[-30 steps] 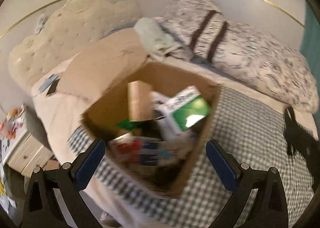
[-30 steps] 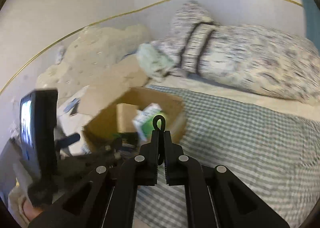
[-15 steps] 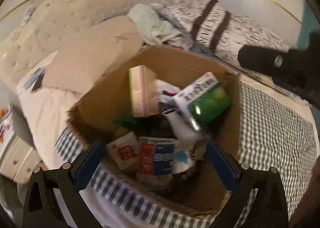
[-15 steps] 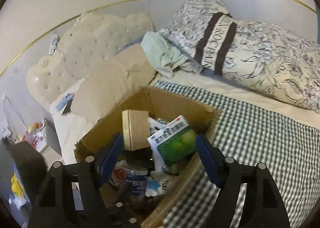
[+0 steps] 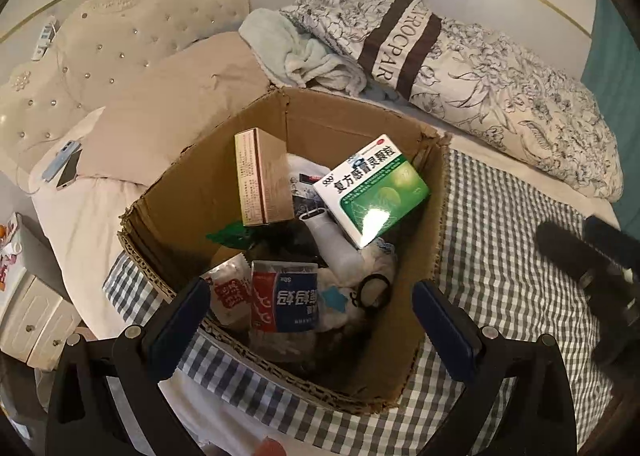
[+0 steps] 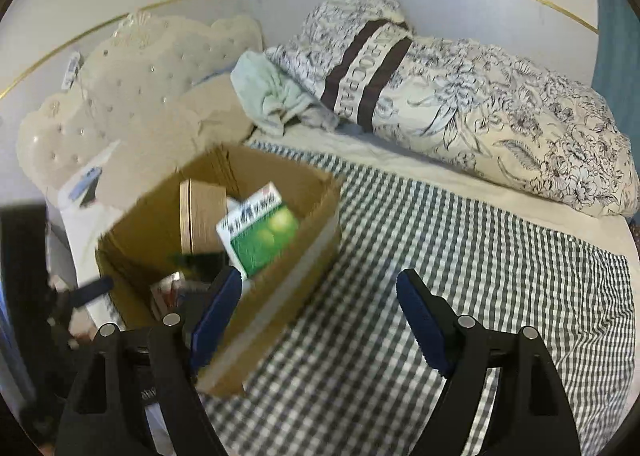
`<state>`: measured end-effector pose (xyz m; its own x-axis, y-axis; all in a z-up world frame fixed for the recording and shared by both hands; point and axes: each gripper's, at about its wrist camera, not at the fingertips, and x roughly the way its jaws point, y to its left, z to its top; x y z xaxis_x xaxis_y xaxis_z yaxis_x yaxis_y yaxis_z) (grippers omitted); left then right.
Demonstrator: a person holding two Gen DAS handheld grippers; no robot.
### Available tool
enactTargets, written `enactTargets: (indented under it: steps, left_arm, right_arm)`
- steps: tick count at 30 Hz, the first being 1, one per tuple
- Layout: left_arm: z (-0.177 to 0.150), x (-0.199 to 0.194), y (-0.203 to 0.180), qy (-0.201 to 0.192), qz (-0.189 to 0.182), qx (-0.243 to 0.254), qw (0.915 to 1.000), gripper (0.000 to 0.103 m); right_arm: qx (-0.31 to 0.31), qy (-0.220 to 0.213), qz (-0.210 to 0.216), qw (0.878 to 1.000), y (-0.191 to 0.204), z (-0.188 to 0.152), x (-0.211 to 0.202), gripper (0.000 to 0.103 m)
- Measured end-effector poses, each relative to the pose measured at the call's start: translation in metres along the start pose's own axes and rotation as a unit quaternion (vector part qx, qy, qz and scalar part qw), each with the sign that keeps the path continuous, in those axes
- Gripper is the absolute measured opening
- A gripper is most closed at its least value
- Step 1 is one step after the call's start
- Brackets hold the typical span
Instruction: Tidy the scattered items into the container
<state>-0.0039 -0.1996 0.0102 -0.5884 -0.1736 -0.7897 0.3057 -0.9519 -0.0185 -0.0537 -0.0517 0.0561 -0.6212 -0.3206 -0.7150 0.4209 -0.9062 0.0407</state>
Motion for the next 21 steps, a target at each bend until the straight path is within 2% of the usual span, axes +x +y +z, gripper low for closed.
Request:
enactTargets:
  steps: [16,18,21]
  left_arm:
    - [-0.003,0.010,-0.008,0.018,0.012,0.007,0.9997,0.103]
    - [-0.003,0.009,-0.009,0.015,-0.003,0.006,0.9999,0.103]
    - [-0.004,0.010,-0.011,0.031,-0.027,-0.006,0.9991,0.103]
  right_arm:
    - [0.002,0.021,-0.014,1.000,-0.009,-0.011,0.009,0.081]
    - [0.001,0.022,-0.016,1.000,-0.009,-0.012,0.010,0.081]
    - [0.002,0.022,-0.014,1.000,-0.011,-0.013,0.011,0.081]
